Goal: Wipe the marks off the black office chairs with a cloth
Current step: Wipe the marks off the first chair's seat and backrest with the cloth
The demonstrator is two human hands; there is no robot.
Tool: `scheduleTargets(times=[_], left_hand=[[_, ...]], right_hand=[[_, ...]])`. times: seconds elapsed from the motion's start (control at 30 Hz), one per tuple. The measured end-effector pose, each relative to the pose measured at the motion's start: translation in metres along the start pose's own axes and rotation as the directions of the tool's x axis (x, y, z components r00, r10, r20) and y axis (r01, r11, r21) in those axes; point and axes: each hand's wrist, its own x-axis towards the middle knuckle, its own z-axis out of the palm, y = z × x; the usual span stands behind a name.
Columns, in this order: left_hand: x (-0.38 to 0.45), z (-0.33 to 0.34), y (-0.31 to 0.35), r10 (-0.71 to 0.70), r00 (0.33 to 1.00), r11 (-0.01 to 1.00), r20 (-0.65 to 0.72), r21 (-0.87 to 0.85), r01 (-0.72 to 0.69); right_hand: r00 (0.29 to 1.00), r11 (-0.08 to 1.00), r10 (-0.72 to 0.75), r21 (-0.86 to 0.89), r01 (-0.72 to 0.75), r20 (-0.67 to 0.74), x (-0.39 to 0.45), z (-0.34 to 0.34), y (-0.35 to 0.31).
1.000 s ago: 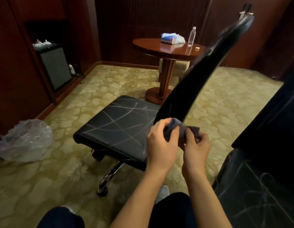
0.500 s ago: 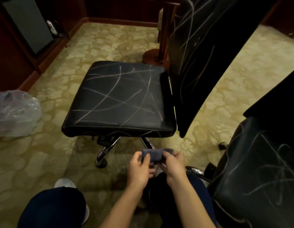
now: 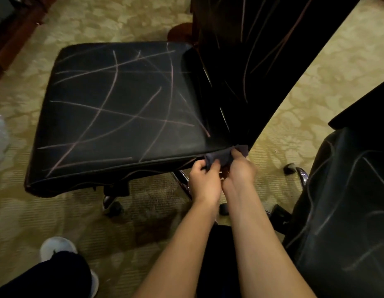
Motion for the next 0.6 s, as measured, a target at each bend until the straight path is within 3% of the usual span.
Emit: scheduleTargets(times=[0.17,0.27,0.43,0.6], left_hand=[[0.004,-0.006,0.001,0.03,0.996,0.999,-0.08,-0.013,-0.031],[0.003,-0.025,0.006,0.071,0.988,0.997,-0.136,-0.015,-0.073],[-0.001,-0.066,0.015,0.099,0.959,0.99,-0.266,-0.069,-0.121],[0.0,-0.053,0.007,0.11,0.968,0.99,-0.227,-0.065,-0.128]], right_hand=[[0.974,0.965,-0.214,-0.17,0.199,-0.073,0.0,0.009,0.017],[0.955,0.921,-0.298,-0.263,0.289,0.005,-0.012,0.013,0.031],[0.961,0.942,-0.182,-0.242,0.231,0.209,-0.04,0.013,0.068],[0.986,0.989,-0.079,-0.116,0.096,0.146,-0.024,0.015,0.053]])
